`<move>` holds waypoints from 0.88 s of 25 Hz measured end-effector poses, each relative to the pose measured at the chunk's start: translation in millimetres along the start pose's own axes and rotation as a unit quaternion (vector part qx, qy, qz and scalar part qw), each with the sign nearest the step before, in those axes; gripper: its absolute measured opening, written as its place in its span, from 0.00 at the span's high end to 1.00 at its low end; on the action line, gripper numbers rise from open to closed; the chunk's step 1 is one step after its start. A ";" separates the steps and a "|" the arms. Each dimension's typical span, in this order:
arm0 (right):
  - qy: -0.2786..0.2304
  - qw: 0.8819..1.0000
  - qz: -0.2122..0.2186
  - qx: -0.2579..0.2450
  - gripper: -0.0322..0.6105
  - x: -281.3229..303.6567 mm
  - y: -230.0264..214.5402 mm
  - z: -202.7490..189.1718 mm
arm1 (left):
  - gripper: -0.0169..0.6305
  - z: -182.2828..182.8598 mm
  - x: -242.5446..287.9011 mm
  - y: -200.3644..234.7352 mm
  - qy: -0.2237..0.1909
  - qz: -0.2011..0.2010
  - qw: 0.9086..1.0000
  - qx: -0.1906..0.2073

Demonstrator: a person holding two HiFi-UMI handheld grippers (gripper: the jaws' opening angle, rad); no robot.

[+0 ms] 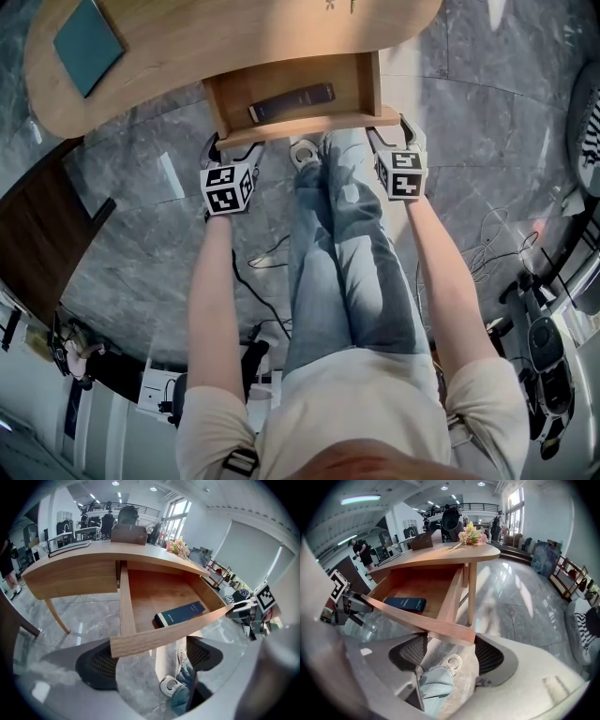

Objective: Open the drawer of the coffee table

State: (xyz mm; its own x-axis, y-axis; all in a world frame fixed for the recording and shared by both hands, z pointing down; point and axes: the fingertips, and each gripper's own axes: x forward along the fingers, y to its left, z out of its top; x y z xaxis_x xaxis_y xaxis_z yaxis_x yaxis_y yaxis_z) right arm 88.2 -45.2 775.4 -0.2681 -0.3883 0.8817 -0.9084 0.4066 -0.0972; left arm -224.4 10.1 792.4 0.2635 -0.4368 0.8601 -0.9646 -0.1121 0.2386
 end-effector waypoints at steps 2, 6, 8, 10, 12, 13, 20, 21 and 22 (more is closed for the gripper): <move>0.006 1.000 -0.001 0.002 0.46 -1.3 1.4 -8.3 | 0.27 -9.0 -1.0 -2.1 0.007 -0.001 1.000 -0.002; 0.016 1.000 -0.004 0.004 0.46 -1.6 2.0 -24.1 | 0.27 -24.7 -0.8 -6.4 0.018 -0.002 1.000 -0.004; 0.020 1.000 -0.005 0.007 0.46 -1.8 3.1 -31.6 | 0.27 -32.2 -0.8 -8.0 0.022 -0.002 1.000 -0.005; 0.026 1.000 -0.007 0.009 0.46 -2.1 4.9 -38.5 | 0.27 -38.7 -1.0 -8.6 0.027 -0.002 1.000 -0.005; 0.031 0.999 -0.010 0.010 0.46 -2.1 6.7 -44.4 | 0.27 -44.4 -0.9 -8.3 0.032 -0.002 0.999 -0.005; 0.032 0.999 -0.011 0.012 0.46 -1.4 7.9 -47.3 | 0.27 -47.2 -0.5 -7.7 0.034 -0.002 0.999 -0.004; 0.041 0.999 -0.018 0.018 0.46 6.8 11.9 -65.9 | 0.27 -64.5 7.2 -5.0 0.045 -0.001 0.999 0.000; 0.042 0.999 -0.019 0.018 0.46 7.4 11.8 -67.8 | 0.27 -66.6 8.1 -5.4 0.047 0.000 0.999 0.000; 0.044 0.999 -0.020 0.018 0.46 8.4 11.4 -69.7 | 0.27 -68.9 9.6 -5.7 0.050 0.000 0.999 0.000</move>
State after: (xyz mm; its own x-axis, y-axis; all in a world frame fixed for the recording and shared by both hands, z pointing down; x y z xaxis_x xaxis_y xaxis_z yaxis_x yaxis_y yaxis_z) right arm 97.9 13.8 813.9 -0.2031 -0.3291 0.9222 -0.9293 0.3615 -0.0757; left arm -215.8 68.0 830.4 0.2623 -0.3459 0.9009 -0.9648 -0.1124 0.2378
